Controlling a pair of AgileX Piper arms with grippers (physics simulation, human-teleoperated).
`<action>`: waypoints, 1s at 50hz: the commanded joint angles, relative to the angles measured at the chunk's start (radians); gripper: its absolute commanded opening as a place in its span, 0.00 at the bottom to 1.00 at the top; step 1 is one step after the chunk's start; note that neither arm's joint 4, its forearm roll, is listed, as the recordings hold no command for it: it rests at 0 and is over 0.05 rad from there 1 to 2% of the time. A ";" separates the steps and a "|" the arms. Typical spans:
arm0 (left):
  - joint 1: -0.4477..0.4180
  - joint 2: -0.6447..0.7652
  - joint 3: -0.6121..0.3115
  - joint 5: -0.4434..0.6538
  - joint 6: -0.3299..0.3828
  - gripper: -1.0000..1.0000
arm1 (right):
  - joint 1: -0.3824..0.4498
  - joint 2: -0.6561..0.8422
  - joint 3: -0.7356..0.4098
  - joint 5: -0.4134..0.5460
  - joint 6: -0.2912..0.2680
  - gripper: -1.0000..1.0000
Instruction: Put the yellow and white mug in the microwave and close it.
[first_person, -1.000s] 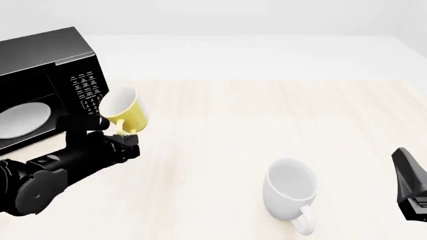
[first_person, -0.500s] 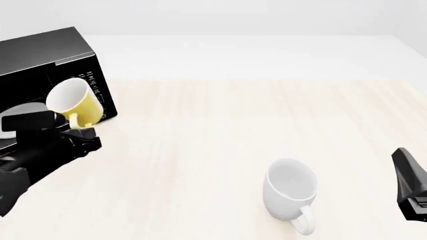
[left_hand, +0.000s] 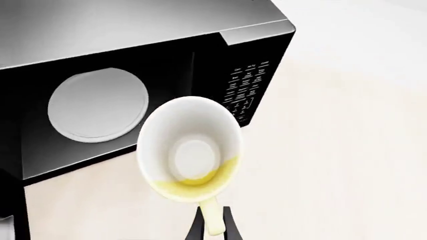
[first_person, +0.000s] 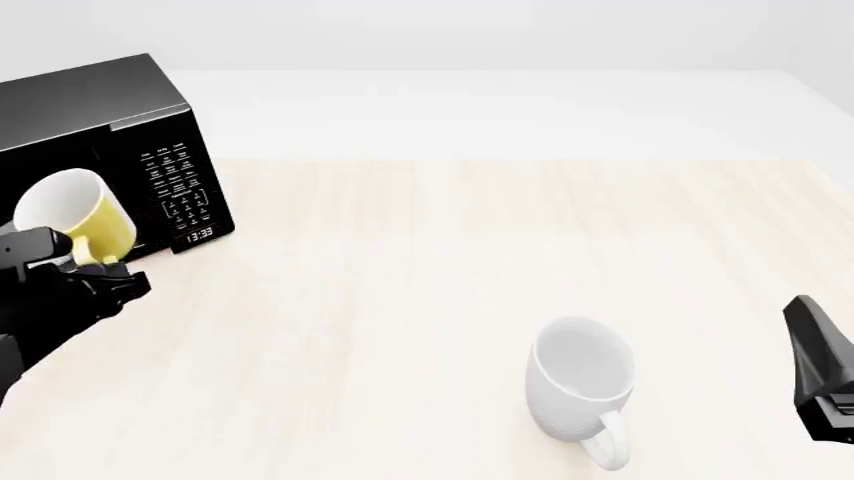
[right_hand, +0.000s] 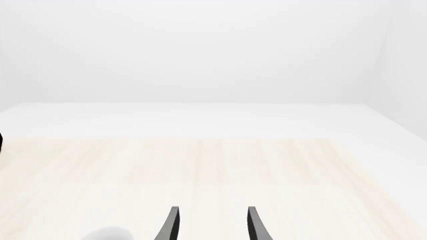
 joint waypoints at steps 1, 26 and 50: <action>0.075 0.066 -0.010 -0.046 -0.017 0.00 | 0.000 -0.001 0.001 0.000 0.000 1.00; 0.154 0.204 -0.089 -0.072 -0.047 0.00 | 0.000 -0.001 0.001 0.000 0.000 1.00; 0.197 0.310 -0.147 -0.100 -0.039 0.00 | 0.000 -0.001 0.001 0.000 0.000 1.00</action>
